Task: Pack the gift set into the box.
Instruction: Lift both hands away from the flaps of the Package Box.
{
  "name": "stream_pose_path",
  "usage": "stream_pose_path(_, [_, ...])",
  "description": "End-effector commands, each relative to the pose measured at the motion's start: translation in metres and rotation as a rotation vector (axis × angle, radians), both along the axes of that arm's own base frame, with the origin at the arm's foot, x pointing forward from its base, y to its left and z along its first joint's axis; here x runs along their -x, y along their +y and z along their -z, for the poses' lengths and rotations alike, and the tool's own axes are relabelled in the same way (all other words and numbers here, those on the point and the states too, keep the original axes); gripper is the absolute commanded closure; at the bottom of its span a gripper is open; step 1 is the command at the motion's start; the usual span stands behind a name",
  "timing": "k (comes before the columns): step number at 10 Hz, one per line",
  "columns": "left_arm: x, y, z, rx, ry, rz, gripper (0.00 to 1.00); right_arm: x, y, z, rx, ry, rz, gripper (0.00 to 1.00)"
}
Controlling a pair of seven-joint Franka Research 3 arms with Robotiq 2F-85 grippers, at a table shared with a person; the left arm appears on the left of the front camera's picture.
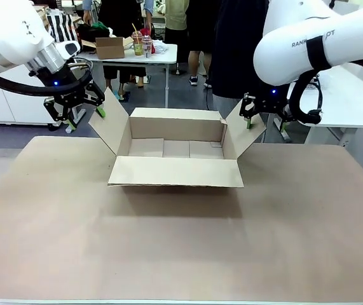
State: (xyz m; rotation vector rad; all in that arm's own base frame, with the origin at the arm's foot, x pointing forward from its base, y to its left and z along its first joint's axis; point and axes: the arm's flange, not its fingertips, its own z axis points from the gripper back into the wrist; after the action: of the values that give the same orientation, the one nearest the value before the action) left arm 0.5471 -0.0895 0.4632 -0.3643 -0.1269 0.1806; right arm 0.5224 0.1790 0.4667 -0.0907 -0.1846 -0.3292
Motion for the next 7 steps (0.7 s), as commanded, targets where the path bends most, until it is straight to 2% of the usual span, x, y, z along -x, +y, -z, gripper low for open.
stream_pose_path(1, [0.0007,-0.0004,-0.0020,-0.013,0.001,-0.014,0.00,-0.0034,0.0016,-0.0020,0.023,-0.005,0.022,0.00])
stream_pose_path(7, [0.0007,-0.0004,-0.0020,-0.013,0.001,-0.014,0.00,-0.0034,0.0016,-0.0020,0.023,-0.005,0.022,0.00])
